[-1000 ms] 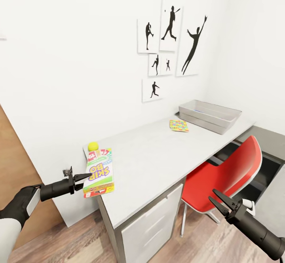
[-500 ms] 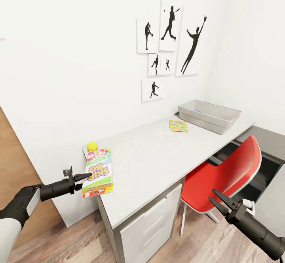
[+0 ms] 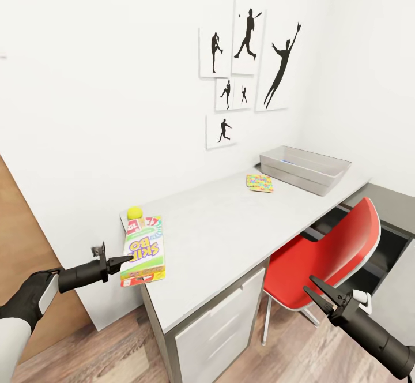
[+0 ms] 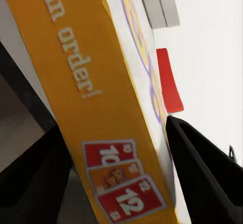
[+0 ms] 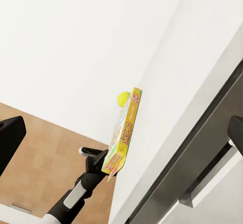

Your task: Put all the toys in the child's room - the three board games (two on the bed and one on the table), the two jigsaw puzzles on the table, and the tennis ball on the table - inside the toy box on the table in the child's room.

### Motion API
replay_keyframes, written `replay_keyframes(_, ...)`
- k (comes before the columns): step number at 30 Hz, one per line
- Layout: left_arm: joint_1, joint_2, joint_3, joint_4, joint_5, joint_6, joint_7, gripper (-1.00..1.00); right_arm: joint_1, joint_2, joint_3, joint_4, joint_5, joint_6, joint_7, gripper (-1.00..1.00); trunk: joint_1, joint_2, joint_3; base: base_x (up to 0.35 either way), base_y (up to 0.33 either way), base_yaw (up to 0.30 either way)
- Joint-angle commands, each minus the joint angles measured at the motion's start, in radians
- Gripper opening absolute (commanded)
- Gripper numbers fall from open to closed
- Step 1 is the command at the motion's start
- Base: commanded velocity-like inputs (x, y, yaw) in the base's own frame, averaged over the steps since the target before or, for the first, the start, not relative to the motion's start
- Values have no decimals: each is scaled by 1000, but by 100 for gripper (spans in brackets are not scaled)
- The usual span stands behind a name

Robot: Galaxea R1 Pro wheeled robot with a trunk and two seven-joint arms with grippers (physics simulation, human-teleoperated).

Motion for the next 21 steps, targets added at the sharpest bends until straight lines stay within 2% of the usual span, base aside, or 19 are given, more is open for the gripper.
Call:
replay_keyframes(1,0,0,-1,0,-5,2,-1,-100,-1,0,-1,0,2,4,4,100,0,0,-1,0,0,0)
replay_keyframes(12,0,0,0,0,-5,2,-1,-100,-1,0,-1,0,2,4,4,100,0,0,-1,0,0,0)
replay_keyframes(21,0,0,-2,0,-5,2,-19,-100,-1,0,1,0,3,4,4,100,-35,63,27,0,0,0)
